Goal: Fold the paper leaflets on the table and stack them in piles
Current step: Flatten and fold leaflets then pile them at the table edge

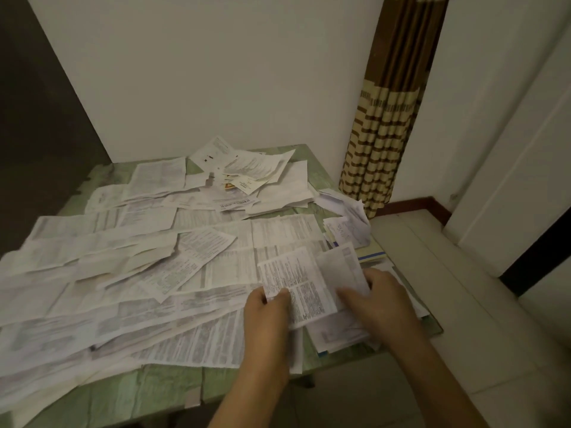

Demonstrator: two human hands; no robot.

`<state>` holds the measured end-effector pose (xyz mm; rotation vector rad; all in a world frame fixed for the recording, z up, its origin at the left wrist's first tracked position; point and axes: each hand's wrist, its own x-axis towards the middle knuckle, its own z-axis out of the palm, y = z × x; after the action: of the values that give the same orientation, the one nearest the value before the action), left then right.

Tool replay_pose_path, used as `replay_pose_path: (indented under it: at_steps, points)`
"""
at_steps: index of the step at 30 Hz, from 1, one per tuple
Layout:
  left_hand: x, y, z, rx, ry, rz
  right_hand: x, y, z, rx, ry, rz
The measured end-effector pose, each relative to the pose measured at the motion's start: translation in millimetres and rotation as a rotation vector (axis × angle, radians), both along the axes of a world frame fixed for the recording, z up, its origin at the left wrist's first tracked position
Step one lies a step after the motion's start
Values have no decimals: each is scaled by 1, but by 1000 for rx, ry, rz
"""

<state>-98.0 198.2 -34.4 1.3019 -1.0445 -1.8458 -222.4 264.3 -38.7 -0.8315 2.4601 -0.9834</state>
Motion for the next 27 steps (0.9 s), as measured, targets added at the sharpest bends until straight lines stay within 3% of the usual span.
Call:
replay_pose_path:
  at_steps: [5, 9, 14, 21, 23, 25, 27]
  points:
    - [13, -3, 0, 41, 5, 46, -16, 7, 14, -174, -145, -73]
    - [19, -6, 0, 41, -18, -8, -23, 10, 16, -179, -188, -75]
    - [25, -9, 6, -19, -56, -79, -29, 15, 19, -138, -102, 81]
    - [30, -15, 16, -304, -138, -305, -43, 11, 25, 13, -23, 348]
    - [29, -16, 18, -327, -139, -336, -43, 10, 22, 86, 103, 346]
    - [27, -16, 19, -324, -127, -346, -40, 9, 17, 183, 351, 341]
    - [28, -17, 18, -315, -116, -325, -33, 10, 11, 150, 473, 392]
